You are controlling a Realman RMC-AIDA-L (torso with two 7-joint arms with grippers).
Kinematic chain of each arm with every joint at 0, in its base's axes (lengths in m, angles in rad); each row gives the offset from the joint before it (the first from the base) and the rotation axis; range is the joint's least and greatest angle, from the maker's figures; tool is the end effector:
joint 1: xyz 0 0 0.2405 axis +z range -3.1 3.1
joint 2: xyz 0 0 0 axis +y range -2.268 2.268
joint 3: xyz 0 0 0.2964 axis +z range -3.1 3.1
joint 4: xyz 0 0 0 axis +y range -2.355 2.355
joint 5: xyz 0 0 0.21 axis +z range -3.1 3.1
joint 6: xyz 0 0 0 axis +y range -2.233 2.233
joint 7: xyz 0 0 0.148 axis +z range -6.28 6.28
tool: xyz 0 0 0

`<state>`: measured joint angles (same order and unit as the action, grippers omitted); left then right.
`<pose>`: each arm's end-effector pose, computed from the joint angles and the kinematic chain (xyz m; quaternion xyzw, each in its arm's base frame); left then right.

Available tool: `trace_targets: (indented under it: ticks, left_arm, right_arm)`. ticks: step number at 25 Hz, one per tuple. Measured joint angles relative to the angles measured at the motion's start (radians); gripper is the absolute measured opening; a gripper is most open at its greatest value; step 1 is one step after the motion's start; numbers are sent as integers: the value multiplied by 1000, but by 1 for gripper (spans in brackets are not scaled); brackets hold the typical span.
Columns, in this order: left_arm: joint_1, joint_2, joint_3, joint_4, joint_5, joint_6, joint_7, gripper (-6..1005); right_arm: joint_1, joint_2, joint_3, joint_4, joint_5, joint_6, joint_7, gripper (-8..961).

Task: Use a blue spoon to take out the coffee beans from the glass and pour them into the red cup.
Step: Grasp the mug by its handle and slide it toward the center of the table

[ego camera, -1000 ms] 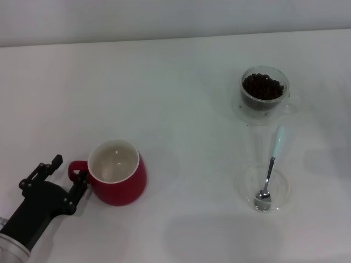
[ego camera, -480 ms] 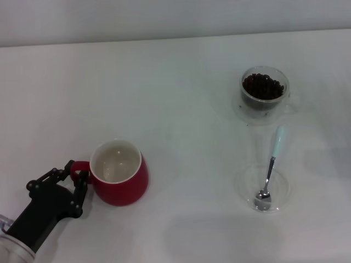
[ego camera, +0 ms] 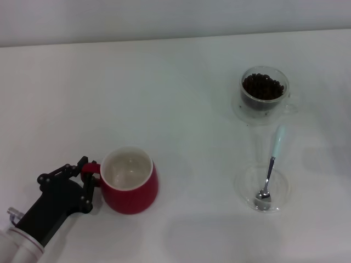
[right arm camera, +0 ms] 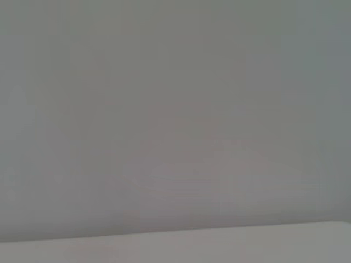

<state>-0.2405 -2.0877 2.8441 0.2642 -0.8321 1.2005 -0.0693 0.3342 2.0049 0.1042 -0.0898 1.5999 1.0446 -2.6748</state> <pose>-0.3519 0.2346 -0.1255 -0.8449 -0.1876 -0.2574 0.4297 0.4725 0.2955 0.0353 -0.6329 0.3630 0.2073 0.6517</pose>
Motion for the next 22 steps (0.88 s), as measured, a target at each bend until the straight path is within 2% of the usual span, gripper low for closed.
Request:
trace_targets:
  ticks: [8, 15, 22]
  left_arm:
    - [-40, 0, 0, 18, 16, -43, -2, 130]
    - [-96, 0, 0, 43, 62, -140, -1, 118]
    - [-155, 0, 0, 55, 106, -163, -1, 100]
  right_arm:
    - [2, 0, 0, -1, 0, 6, -1, 866]
    - [2, 0, 0, -2, 0, 10, 0, 866]
    - [3, -1, 0, -14, 1, 21, 7, 866]
